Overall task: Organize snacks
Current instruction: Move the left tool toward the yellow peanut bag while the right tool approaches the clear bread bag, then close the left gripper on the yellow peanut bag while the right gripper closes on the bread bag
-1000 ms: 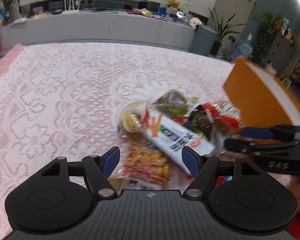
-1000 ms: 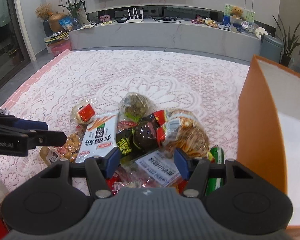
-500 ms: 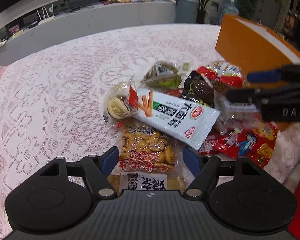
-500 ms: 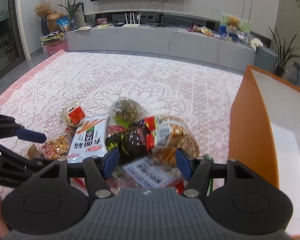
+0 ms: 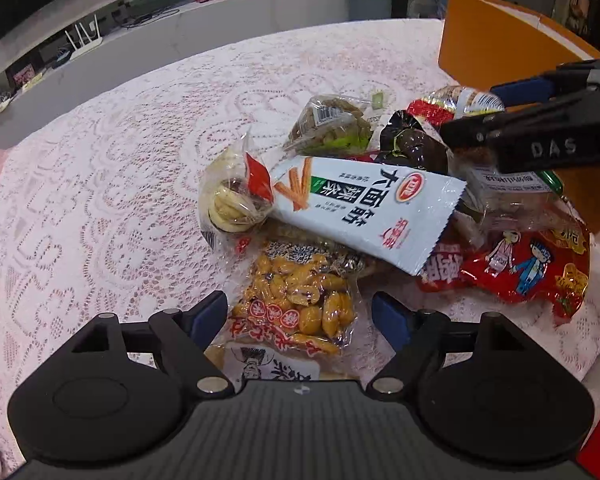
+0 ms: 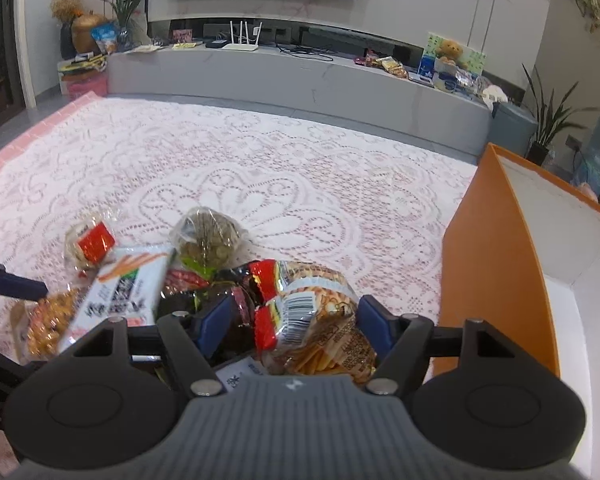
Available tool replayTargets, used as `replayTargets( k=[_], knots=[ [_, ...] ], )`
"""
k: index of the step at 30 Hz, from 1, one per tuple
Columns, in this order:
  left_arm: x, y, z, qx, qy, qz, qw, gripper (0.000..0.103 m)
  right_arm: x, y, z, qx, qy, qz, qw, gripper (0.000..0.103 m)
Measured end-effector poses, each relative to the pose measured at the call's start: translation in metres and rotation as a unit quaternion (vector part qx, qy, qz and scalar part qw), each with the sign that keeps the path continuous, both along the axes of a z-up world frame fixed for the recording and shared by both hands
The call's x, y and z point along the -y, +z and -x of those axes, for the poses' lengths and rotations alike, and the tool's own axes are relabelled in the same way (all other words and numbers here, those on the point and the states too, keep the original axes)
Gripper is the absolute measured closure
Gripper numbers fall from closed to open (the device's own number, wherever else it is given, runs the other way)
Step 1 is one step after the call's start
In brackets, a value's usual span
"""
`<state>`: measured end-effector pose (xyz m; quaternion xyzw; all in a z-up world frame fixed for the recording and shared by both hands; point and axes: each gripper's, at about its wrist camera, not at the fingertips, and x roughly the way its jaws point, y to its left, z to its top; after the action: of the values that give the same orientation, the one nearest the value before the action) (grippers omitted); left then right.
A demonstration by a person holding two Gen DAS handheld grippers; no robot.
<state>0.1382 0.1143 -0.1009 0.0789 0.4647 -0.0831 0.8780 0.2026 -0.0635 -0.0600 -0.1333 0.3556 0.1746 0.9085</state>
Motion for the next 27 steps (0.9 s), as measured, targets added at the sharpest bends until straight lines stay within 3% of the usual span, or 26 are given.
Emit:
replayTargets(
  k=[4,11,19,23,27],
  knots=[
    [-0.005,0.001,0.001,0.006,0.017,0.001,0.9998,0.028,-0.005,-0.003,0.005,0.021,0.005,0.034,0.999,0.051],
    [-0.001,0.005,0.004,0.018,0.023,-0.004,0.9996,0.032,-0.010,-0.007,0.016,0.050,0.007,0.075,0.996,0.065],
    [-0.023,0.020,0.015,0.026,0.075,0.079,0.9937,0.045,-0.001,0.010,0.029,0.067,-0.009,0.034,0.997,0.066],
    [-0.023,0.031,0.025,0.049,0.087,0.086,0.9913,0.062,0.000,0.013,0.036,0.073,-0.008,0.027,0.997,0.066],
    [-0.024,0.033,0.028,0.051,0.094,0.092,0.9900,0.064,0.002,0.016,0.041,0.078,-0.003,0.017,0.997,0.066]
  ],
)
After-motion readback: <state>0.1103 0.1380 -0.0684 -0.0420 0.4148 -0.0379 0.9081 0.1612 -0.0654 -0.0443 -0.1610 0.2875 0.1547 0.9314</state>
